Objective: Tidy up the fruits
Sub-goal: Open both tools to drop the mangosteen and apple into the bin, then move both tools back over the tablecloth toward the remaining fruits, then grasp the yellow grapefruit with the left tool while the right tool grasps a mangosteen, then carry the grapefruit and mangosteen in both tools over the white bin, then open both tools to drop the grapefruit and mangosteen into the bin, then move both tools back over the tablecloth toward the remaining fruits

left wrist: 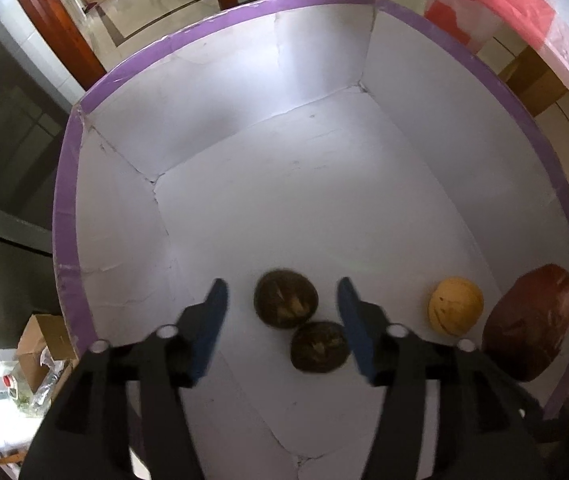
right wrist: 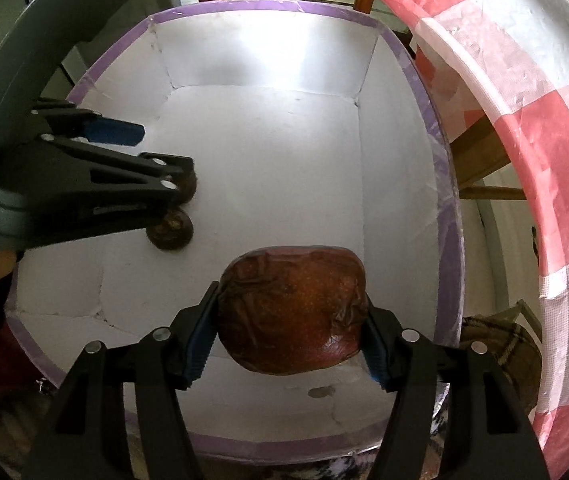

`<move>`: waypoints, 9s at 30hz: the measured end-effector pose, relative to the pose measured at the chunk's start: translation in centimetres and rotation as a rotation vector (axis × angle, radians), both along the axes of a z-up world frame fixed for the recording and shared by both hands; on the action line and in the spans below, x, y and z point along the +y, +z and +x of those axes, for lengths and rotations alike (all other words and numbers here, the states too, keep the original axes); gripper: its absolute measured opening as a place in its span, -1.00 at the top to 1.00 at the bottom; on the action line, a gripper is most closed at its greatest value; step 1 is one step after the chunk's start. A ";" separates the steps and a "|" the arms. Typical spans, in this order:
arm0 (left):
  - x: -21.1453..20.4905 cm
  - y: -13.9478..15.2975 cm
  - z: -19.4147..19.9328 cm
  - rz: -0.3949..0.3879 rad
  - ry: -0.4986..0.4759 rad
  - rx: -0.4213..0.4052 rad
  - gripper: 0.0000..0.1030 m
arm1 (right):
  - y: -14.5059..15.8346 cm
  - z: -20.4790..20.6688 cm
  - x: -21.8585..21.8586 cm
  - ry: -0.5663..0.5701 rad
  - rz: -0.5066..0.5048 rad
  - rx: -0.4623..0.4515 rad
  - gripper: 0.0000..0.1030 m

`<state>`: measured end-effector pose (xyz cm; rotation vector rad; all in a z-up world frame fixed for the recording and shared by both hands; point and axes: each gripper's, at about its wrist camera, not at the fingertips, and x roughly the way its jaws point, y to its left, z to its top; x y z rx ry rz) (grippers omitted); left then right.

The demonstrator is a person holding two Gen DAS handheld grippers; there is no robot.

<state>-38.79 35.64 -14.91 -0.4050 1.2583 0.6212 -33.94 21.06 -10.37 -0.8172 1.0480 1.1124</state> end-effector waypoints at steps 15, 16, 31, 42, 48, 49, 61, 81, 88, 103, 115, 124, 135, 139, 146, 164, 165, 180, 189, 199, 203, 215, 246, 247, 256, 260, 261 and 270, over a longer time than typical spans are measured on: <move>-0.3 2.7 -0.3 0.119 0.047 -0.104 -0.69 | 1.7 0.4 -0.8 0.015 0.107 0.024 -0.48; -0.3 3.0 -0.2 0.131 0.049 -0.115 -0.69 | 1.7 0.3 -0.9 0.022 0.112 0.024 -0.48; -2.4 17.8 1.2 0.521 0.087 -0.489 -0.97 | 14.3 0.6 -7.0 0.002 0.505 -0.071 -0.56; -9.3 24.2 8.6 0.439 -0.118 -0.719 -0.97 | 22.7 13.3 -20.7 -0.604 0.731 -0.214 -0.70; -15.8 23.8 18.6 0.325 -0.329 -0.687 -0.97 | 20.8 21.7 -30.9 -0.972 0.686 -0.251 -0.70; -17.2 23.4 20.6 0.302 -0.376 -0.681 -0.97 | 20.4 22.5 -32.4 -1.018 0.679 -0.255 -0.70; -28.7 18.6 37.2 0.057 -0.657 -0.563 -0.97 | 14.7 33.7 -48.2 -1.477 0.547 -0.196 -0.71; -35.7 16.3 54.8 0.008 -0.642 -0.520 -0.97 | 11.7 44.9 -49.1 -1.506 0.361 -0.197 -0.02; -36.9 14.9 58.6 0.025 -0.648 -0.448 -0.56 | 11.6 45.0 -48.9 -1.500 0.357 -0.199 -0.04; -33.2 14.4 55.6 -0.094 -0.599 -0.575 0.12 | 10.9 44.4 -51.2 -1.534 0.540 -0.116 0.20; -27.2 17.6 37.5 -0.110 -0.487 -0.631 0.12 | 12.3 41.0 -51.4 -1.557 0.611 -0.121 0.21; -19.1 19.0 23.2 0.012 -0.480 -0.627 0.11 | 16.2 28.4 -38.6 -1.311 0.748 -0.047 0.21; -8.2 17.1 9.9 0.013 -0.298 -0.628 0.11 | 19.0 19.0 -22.4 -0.882 0.627 -0.106 0.20; -5.8 16.1 7.0 0.033 -0.252 -0.614 0.11 | 18.4 16.6 -18.6 -0.770 0.602 -0.090 0.20; -2.7 13.4 3.2 0.022 -0.177 -0.564 0.11 | 17.4 11.3 -12.2 -0.541 0.552 -0.072 0.20; 1.0 6.4 -4.0 0.019 -0.055 -0.391 0.11 | 9.6 0.1 -2.4 -0.094 0.308 0.036 0.20; 1.1 5.8 -4.1 0.020 -0.052 -0.367 0.11 | 8.8 0.0 -1.9 -0.087 0.279 0.043 0.20; 1.3 1.7 -3.5 0.066 -0.057 -0.174 0.11 | -1.0 -3.9 2.3 0.072 -0.082 0.064 0.20; 0.5 1.0 -2.3 0.164 -0.070 -0.082 0.09 | -1.0 -4.2 1.3 0.072 -0.083 0.092 0.02; -1.9 1.0 -0.6 0.328 -0.133 0.008 -0.58 | 1.7 -3.4 0.0 0.097 0.058 0.140 -0.50; -2.3 0.7 -0.4 0.371 -0.142 0.051 -0.58 | 2.1 -2.7 -0.8 0.103 0.113 0.192 -0.59; -2.9 -1.2 1.2 0.413 -0.177 0.239 -0.81 | 3.6 -0.4 -3.1 0.097 0.268 0.281 -0.65; -16.5 24.2 24.7 0.295 -0.310 -0.626 -0.97 | 28.5 19.5 -24.5 -0.635 0.788 -0.092 -0.69; -17.6 24.3 26.6 0.260 -0.347 -0.639 -0.97 | 28.3 21.3 -25.4 -0.680 0.754 -0.124 -0.69; -28.7 21.7 40.8 0.024 -0.603 -0.664 -0.97 | 21.2 35.5 -36.7 -1.165 0.584 -0.168 -0.69; -32.0 20.3 45.4 -0.031 -0.653 -0.698 -0.96 | 16.6 38.4 -43.7 -1.400 0.580 -0.094 -0.69; -32.5 20.0 46.7 -0.055 -0.651 -0.709 -0.96 | 15.6 38.9 -45.1 -1.456 0.585 -0.076 -0.69; -31.2 18.4 50.3 -0.275 -0.557 -0.790 -0.96 | 12.6 41.7 -47.0 -1.447 0.513 -0.076 -0.71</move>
